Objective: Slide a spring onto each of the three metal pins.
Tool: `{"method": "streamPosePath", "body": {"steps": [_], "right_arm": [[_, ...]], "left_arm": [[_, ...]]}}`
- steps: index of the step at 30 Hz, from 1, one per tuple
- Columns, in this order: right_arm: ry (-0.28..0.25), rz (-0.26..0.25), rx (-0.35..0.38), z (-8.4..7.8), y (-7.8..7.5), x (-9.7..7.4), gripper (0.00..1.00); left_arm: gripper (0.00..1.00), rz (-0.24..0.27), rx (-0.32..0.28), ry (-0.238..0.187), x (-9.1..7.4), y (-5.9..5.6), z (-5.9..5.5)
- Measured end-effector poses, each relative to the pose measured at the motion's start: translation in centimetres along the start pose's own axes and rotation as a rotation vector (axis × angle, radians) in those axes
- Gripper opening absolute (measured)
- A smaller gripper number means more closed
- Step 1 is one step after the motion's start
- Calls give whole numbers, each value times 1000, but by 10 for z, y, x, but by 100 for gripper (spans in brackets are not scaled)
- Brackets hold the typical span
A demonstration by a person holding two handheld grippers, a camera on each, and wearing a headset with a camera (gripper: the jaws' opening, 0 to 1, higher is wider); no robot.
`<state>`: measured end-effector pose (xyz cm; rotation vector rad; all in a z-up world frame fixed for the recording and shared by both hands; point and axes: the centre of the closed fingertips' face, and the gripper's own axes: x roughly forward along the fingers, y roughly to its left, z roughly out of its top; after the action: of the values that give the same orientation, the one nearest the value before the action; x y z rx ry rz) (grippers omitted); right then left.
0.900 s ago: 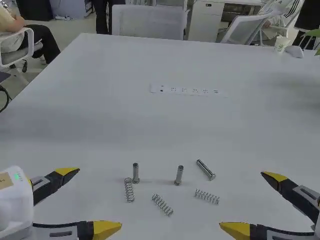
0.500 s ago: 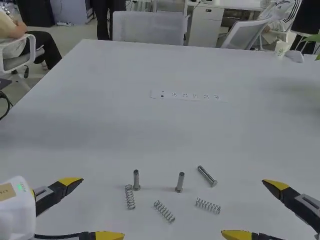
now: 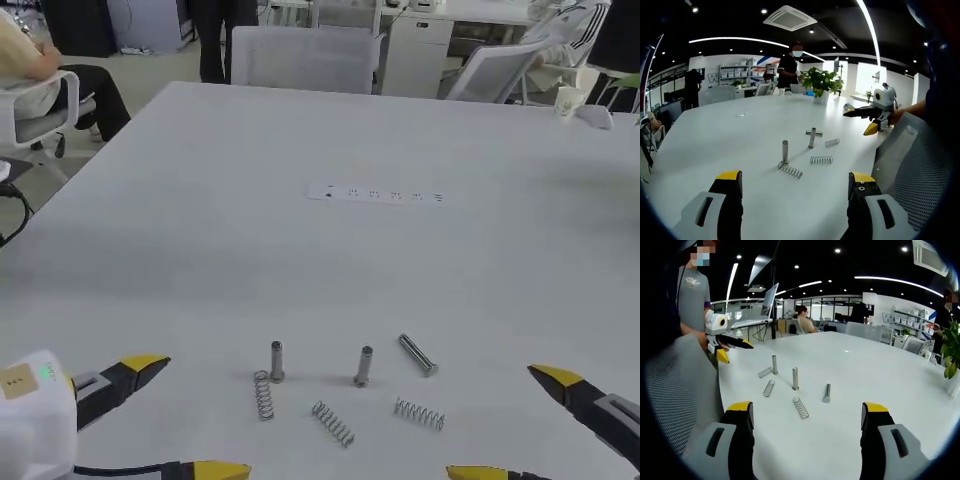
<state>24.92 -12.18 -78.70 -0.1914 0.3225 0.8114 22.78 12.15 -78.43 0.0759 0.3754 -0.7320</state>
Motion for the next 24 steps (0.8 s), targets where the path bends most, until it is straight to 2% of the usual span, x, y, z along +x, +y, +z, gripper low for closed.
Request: {"method": "streamPosePath", "body": {"steps": [18,24], "right_arm": [[10,26,-1,0,5,0,88],[-4,6,-3,3,3,-2,88]], "left_arm": [[84,21,0,13,-5,2,2],[84,15,9,5,-5,0,4]]}}
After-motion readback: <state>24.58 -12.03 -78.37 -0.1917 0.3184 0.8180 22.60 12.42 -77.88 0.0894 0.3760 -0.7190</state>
